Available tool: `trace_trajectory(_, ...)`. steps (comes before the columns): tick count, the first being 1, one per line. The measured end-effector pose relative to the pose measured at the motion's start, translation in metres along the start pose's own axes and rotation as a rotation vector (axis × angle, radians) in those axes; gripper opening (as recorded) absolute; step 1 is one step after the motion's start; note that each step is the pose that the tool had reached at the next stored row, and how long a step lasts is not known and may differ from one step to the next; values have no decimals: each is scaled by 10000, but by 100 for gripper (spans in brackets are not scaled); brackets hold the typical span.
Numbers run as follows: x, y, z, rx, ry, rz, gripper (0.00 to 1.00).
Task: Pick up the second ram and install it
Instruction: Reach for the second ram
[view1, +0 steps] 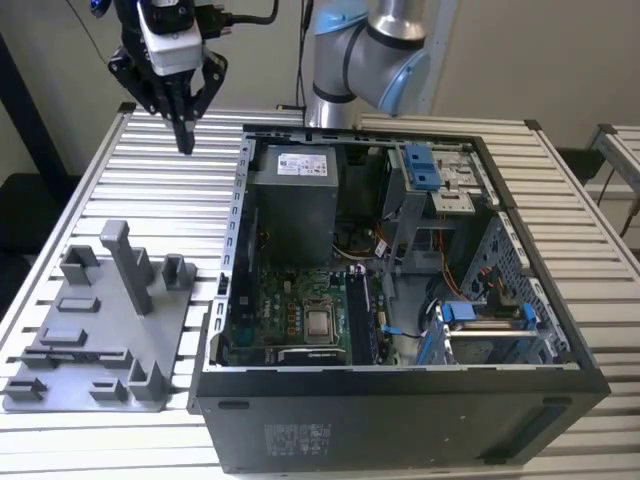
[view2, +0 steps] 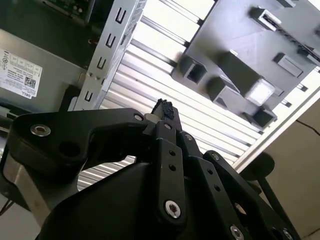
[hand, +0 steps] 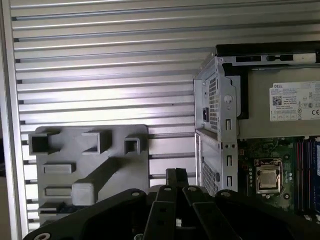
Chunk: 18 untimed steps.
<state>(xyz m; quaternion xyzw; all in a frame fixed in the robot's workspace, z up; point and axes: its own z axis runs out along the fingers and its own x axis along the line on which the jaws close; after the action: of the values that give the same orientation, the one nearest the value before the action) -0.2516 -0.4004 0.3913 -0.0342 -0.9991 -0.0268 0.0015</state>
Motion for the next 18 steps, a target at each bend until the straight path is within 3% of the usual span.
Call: trace_trajectory(18, 551, -115, 18, -3, 6, -287, 11)
